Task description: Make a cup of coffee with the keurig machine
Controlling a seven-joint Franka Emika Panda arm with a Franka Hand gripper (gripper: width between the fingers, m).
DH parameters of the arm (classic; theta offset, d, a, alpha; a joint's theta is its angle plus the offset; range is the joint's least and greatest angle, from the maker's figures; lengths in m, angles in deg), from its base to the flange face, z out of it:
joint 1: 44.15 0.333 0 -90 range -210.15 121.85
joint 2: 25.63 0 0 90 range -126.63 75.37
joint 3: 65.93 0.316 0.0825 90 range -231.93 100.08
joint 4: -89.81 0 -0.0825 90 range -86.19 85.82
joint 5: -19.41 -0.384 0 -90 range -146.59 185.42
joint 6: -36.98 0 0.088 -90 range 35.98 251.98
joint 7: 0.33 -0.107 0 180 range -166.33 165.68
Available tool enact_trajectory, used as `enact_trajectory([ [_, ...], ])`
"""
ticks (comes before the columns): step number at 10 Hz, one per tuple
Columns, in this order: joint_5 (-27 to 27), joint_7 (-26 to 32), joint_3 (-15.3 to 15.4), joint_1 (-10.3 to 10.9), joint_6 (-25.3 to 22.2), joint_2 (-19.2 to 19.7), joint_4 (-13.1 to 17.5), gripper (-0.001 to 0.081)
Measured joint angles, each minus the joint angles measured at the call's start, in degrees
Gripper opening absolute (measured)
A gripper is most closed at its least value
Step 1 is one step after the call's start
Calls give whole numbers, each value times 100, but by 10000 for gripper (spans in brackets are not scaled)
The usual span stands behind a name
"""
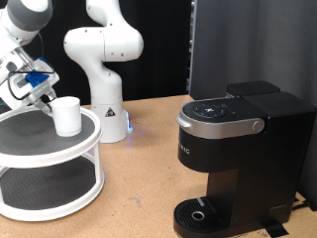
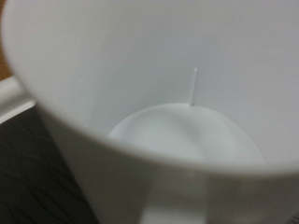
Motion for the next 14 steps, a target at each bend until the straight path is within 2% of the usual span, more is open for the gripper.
enact_trajectory([
  [1,0,-2,0,0,8,0,0,274],
  [2,0,-3,0,0,16,0,0,274],
  [3,0,-4,0,0,18,0,0,89],
  [6,0,-5,1,-1,18,0,0,70],
  [8,-38,-132,67,-2,-160,-49,51,70],
  [14,-577,-865,603,1,-1523,-659,717,70],
])
